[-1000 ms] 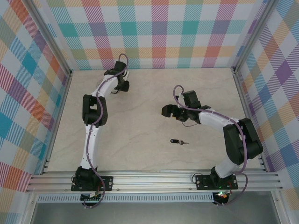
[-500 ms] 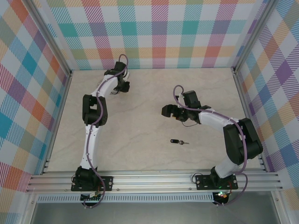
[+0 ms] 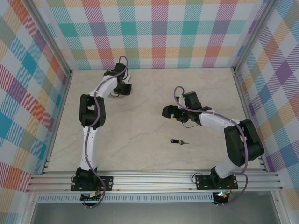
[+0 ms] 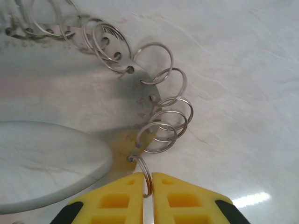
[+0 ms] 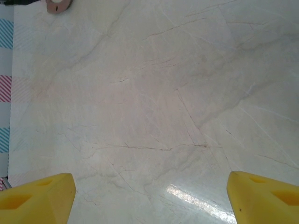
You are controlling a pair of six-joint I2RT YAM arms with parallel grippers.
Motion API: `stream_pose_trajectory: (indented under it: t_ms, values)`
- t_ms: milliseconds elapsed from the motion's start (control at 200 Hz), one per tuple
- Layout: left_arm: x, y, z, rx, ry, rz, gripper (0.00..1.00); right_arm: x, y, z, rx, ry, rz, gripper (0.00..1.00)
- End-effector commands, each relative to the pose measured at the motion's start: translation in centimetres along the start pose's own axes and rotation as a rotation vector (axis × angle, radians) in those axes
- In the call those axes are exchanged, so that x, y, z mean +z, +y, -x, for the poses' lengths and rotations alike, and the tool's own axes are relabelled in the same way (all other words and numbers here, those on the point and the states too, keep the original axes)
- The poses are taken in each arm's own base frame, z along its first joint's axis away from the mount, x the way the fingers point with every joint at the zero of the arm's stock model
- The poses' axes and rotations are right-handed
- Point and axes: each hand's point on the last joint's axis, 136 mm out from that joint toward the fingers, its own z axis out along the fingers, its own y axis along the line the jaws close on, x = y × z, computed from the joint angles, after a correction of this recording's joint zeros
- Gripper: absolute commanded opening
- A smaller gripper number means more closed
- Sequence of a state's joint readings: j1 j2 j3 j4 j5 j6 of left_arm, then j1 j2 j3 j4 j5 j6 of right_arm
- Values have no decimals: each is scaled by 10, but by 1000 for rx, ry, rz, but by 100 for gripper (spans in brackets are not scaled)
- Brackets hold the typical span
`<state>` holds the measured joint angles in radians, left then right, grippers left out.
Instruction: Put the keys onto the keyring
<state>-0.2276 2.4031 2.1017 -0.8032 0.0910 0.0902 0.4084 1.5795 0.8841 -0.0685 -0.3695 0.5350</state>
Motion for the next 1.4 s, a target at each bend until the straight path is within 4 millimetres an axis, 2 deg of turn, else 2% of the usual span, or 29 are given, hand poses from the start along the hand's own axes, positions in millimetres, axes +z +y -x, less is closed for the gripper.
stream_pose_trajectory:
  t_ms: [0, 410, 490, 595, 725, 980, 1175, 1395]
  values:
    - [-30, -38, 4, 5, -54, -63, 13, -6, 4, 0, -35, -24, 0, 84]
    - [-43, -146, -49, 53, -46, -141, 12, -23, -9, -7, -50, -56, -82, 86]
    - [-49, -153, -50, 25, -75, -139, 12, -28, -18, -7, -23, -78, -132, 86]
    - [-58, -144, -40, 15, -117, -87, 20, -34, -20, -10, -26, -71, -158, 89]
    - [-63, -117, -25, 15, -128, -7, 33, -40, -22, -12, -32, -68, -178, 100]
    - [-52, -46, 7, -60, -109, 46, 63, -49, -19, -9, -37, -91, -188, 100]
    - [-32, -16, 19, -90, -70, 22, 70, -51, -17, -12, -43, -77, -183, 100]
    - [-13, -9, 16, -104, -26, -30, 71, -48, -21, -11, -32, -80, -197, 100]
